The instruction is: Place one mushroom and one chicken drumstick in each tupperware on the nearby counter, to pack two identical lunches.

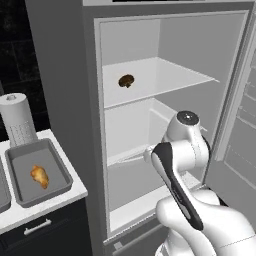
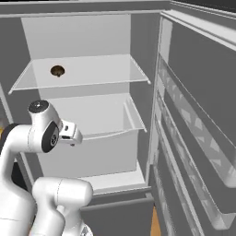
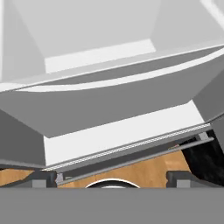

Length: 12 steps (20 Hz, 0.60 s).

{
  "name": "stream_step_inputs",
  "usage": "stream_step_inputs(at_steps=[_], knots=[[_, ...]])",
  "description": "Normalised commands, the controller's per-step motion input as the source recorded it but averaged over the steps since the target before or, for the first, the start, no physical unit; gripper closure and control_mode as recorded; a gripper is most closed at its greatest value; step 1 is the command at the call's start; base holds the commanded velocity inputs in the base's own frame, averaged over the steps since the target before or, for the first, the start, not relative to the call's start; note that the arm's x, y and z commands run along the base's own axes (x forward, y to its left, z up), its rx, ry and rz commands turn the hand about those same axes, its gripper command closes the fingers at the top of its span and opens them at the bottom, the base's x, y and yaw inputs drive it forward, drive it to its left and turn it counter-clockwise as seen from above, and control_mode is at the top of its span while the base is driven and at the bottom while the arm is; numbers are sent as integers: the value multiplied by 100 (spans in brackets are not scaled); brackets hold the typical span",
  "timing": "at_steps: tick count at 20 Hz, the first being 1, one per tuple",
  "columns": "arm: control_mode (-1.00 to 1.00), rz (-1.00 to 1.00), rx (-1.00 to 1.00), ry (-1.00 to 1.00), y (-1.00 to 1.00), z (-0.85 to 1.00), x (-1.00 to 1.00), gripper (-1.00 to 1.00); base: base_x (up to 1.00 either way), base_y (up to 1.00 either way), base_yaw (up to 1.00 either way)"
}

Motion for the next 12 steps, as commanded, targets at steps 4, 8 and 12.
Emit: stream_step_inputs(at_steps=[4,8,12], knots=[[-100,20,8,-1,-5,10,36,-100,12,-1,8],[-100,4,3,-6,0,89,32,-100,0,0,0],[-100,0,2,-7,4,100,29,-100,0,0,0]])
